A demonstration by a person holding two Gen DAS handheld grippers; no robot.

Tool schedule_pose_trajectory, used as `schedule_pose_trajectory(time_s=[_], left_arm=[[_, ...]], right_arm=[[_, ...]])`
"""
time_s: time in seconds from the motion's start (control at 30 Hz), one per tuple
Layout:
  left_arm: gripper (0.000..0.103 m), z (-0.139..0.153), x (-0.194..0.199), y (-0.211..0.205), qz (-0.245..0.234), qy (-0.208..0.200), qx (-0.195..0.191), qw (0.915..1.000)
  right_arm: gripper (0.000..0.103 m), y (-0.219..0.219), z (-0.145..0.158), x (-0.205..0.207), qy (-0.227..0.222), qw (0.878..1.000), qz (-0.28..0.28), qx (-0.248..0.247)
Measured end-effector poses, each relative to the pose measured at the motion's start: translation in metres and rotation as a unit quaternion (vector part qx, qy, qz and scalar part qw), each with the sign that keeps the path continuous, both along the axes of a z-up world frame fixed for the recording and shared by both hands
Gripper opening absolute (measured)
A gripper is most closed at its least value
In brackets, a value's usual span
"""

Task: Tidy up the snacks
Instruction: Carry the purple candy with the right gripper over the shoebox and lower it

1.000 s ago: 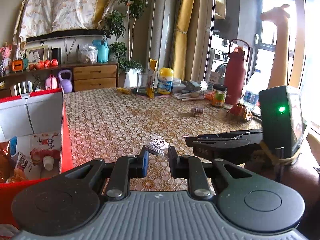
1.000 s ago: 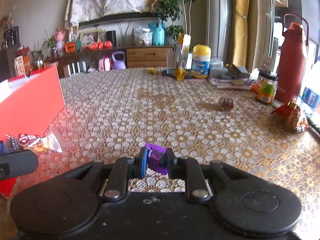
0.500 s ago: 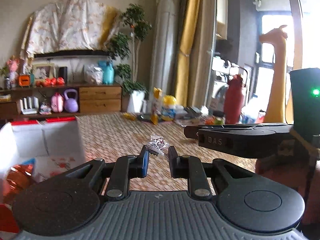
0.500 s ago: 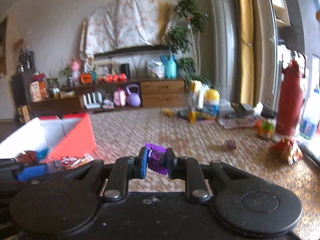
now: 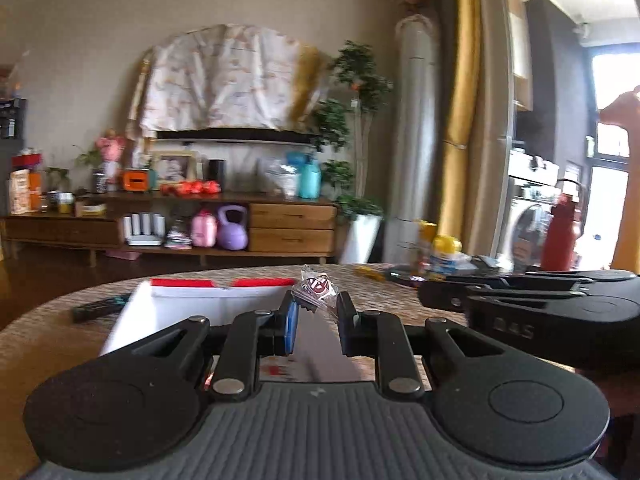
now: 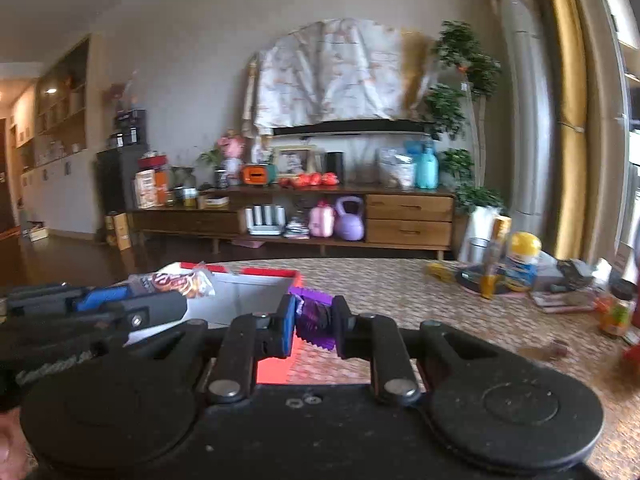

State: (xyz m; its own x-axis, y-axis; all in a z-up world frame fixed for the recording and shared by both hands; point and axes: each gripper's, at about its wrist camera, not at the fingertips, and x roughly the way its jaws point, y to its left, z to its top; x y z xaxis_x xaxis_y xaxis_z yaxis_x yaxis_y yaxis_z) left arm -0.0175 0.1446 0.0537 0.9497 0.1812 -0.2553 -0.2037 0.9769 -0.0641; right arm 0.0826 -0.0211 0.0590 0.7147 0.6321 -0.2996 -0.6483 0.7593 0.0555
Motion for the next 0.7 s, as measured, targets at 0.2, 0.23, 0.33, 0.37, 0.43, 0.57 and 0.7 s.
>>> schedule_pose_trajectory(time_s=[0.2,0.23,0.33,0.37,0.43,0.57,0.7], left_arm=[[0.02,0.0,-0.004,0.027,0.028,0.003,0.002,0.9996],[0.02,-0.001,-0.003,0.03,0.031,0.005,0.003,0.9995],[0.02,-0.004,-0.004,0.037,0.037,0.01,0.003,0.9993],[0.02,-0.005,-0.003,0.039,0.04,0.012,0.003,0.9991],[0.02,-0.008,-0.005,0.042,0.043,0.018,0.002,0.9989],[0.02,-0.016,-0.004,0.047,0.047,0.029,-0.001,0.9985],[0.02,-0.023,0.0,0.051,0.048,0.042,-0.001,0.9979]], right_arm=[[0.018,0.031,0.005,-0.008,-0.004,0.999,0.035,-0.003],[0.018,0.034,0.005,-0.01,-0.004,0.999,0.039,-0.004],[0.018,0.044,0.003,-0.014,-0.005,0.999,0.052,-0.009],[0.018,0.048,0.003,-0.015,-0.003,0.998,0.056,-0.011],[0.017,0.054,0.001,-0.016,-0.002,0.998,0.063,-0.016],[0.017,0.067,-0.009,-0.019,0.007,0.997,0.074,-0.031],[0.017,0.075,-0.017,-0.02,0.018,0.996,0.079,-0.044]])
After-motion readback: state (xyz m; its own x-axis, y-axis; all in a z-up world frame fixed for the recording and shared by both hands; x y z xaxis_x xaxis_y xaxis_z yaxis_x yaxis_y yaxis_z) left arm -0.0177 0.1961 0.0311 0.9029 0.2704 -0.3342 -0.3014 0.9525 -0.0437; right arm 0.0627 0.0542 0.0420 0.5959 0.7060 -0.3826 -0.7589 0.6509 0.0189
